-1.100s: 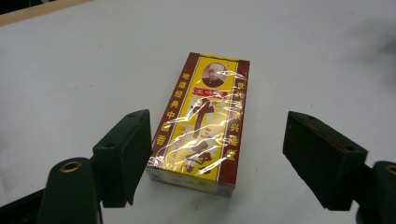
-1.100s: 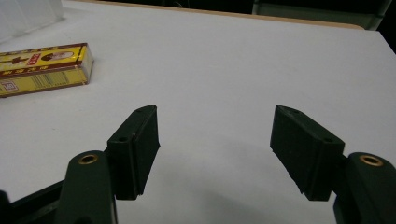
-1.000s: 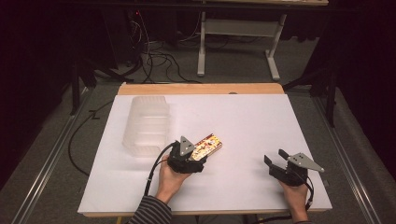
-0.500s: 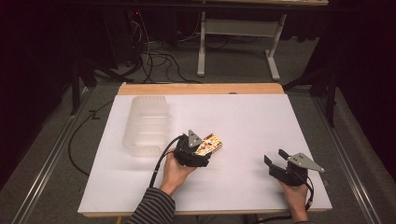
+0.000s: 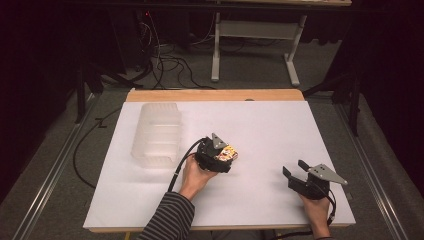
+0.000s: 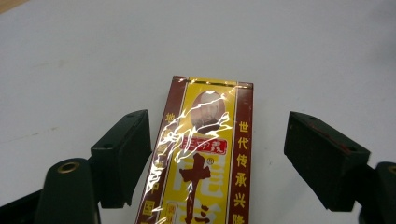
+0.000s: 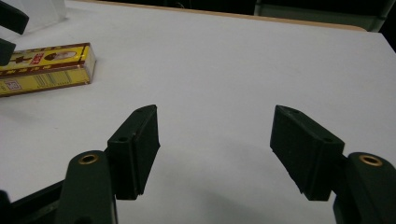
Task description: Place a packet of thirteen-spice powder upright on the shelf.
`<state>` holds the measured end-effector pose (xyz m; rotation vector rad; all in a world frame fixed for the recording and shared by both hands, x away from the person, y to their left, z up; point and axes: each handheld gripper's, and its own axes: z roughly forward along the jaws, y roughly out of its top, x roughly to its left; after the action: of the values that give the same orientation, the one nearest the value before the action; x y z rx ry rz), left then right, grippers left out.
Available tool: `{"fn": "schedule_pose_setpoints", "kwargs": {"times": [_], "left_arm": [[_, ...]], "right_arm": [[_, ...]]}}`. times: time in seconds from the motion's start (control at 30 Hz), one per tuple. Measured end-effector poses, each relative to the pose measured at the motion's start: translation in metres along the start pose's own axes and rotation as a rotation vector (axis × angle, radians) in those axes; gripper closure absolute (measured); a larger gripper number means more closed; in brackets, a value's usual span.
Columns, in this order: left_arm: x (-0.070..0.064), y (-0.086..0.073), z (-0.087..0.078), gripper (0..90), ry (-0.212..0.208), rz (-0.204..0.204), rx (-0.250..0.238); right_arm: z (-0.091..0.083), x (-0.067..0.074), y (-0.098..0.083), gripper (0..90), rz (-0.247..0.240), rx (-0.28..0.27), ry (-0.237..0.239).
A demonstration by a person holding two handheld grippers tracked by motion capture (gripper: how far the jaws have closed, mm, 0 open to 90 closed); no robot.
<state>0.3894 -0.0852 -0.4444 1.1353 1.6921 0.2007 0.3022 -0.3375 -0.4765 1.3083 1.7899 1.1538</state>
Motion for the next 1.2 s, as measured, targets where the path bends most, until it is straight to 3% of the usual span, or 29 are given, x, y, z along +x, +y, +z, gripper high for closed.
{"fn": "schedule_pose_setpoints", "kwargs": {"times": [0.3, 0.4, 0.5, 0.93, 1.2], "left_arm": [[-0.004, -0.003, 0.019, 23.3, 0.034, 0.024, 0.016], [-0.001, -0.003, 0.024, 22.8, 0.063, 0.007, 0.017], [0.001, -0.004, 0.025, 22.8, 0.048, 0.039, 0.029], [0.006, -0.011, 0.037, 27.0, 0.081, 0.034, 0.046], [0.008, -0.009, 0.036, 30.4, 0.071, 0.046, 0.053]], "right_arm": [[0.0, 0.0, 0.0, 33.7, 0.007, -0.004, -0.003], [0.0, 0.0, 0.0, 33.6, 0.004, -0.005, -0.004], [-0.001, 0.0, 0.0, 33.8, 0.006, -0.006, -0.004], [0.0, 0.002, 0.0, 34.4, -0.016, 0.007, -0.012], [0.001, 0.004, 0.0, 34.5, -0.037, 0.013, -0.009]]}}
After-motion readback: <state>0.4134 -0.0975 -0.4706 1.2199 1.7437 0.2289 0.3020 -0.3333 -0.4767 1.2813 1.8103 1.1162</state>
